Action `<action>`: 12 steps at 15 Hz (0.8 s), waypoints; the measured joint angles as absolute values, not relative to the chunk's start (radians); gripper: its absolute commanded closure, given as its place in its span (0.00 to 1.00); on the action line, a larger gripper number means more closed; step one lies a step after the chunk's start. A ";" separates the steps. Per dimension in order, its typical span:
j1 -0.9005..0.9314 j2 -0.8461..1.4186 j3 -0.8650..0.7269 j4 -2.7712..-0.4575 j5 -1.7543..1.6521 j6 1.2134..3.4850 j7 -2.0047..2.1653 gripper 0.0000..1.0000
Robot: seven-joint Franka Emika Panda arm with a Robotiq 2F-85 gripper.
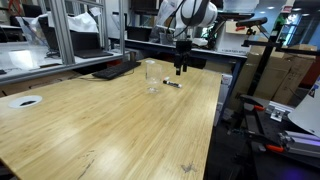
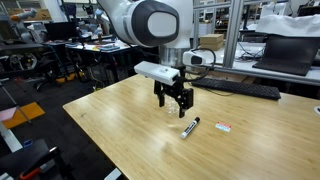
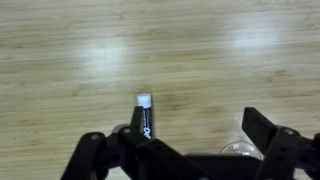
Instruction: Put the marker in the glass
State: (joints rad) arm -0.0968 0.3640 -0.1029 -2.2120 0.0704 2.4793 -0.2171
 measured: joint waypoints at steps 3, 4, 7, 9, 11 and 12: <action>-0.131 0.379 -0.102 -2.178 0.072 2.474 -0.268 0.00; -0.148 0.385 -0.102 -2.161 0.073 2.476 -0.294 0.00; -0.199 0.416 -0.089 -2.104 0.092 2.483 -0.370 0.00; -0.222 0.448 -0.065 -2.076 0.108 2.488 -0.417 0.00; -0.227 0.481 -0.048 -2.050 0.109 2.464 -0.425 0.00; -0.227 0.490 -0.045 -2.042 0.109 2.462 -0.425 0.00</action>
